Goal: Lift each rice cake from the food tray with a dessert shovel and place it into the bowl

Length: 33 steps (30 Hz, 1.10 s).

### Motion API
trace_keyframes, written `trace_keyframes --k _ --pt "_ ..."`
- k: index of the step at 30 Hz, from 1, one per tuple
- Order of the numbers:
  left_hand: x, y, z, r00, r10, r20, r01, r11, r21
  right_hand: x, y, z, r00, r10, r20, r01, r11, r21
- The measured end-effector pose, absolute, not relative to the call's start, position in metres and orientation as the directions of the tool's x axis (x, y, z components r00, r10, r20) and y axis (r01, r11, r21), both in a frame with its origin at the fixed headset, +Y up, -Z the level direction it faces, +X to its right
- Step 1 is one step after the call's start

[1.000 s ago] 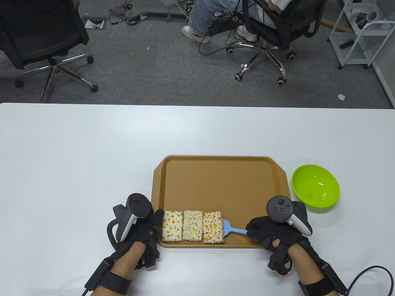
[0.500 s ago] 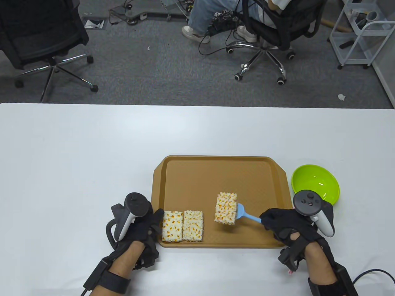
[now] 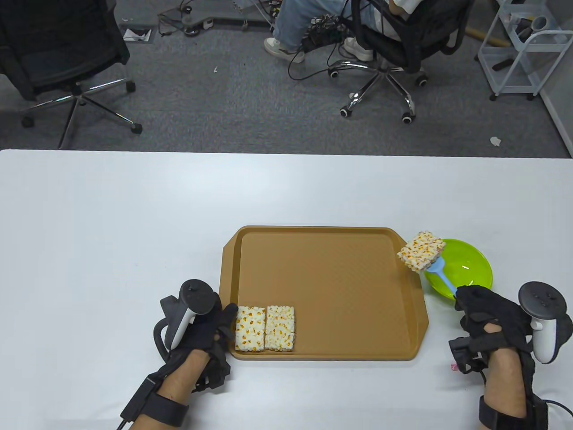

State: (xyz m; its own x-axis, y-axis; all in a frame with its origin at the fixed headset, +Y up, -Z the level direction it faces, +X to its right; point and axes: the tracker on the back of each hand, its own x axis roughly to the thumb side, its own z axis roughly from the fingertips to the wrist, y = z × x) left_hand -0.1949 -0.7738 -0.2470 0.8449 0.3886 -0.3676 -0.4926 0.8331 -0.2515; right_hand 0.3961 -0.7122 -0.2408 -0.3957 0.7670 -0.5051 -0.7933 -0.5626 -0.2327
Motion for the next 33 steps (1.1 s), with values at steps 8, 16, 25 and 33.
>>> trace_keyframes --k 8,16,25,33 --pt "-0.195 -0.774 -0.247 0.842 0.394 -0.369 -0.499 0.829 -0.252 0.419 -0.727 -0.239 -0.323 0.678 -0.660 -0.730 -0.623 -0.282" --pt "-0.196 -0.774 -0.247 0.840 0.399 -0.367 -0.503 0.827 -0.251 0.405 -0.724 -0.243 -0.434 0.546 -0.716 -0.602 -0.768 -0.221" --pt "-0.196 -0.774 -0.247 0.845 0.394 -0.361 -0.495 0.832 -0.250 0.364 -0.695 -0.244 -0.670 0.179 -0.720 -0.071 -0.981 -0.178" --pt "-0.196 -0.774 -0.247 0.844 0.397 -0.362 -0.498 0.831 -0.248 0.348 -0.682 -0.237 -0.635 0.058 -0.770 0.119 -0.978 -0.172"
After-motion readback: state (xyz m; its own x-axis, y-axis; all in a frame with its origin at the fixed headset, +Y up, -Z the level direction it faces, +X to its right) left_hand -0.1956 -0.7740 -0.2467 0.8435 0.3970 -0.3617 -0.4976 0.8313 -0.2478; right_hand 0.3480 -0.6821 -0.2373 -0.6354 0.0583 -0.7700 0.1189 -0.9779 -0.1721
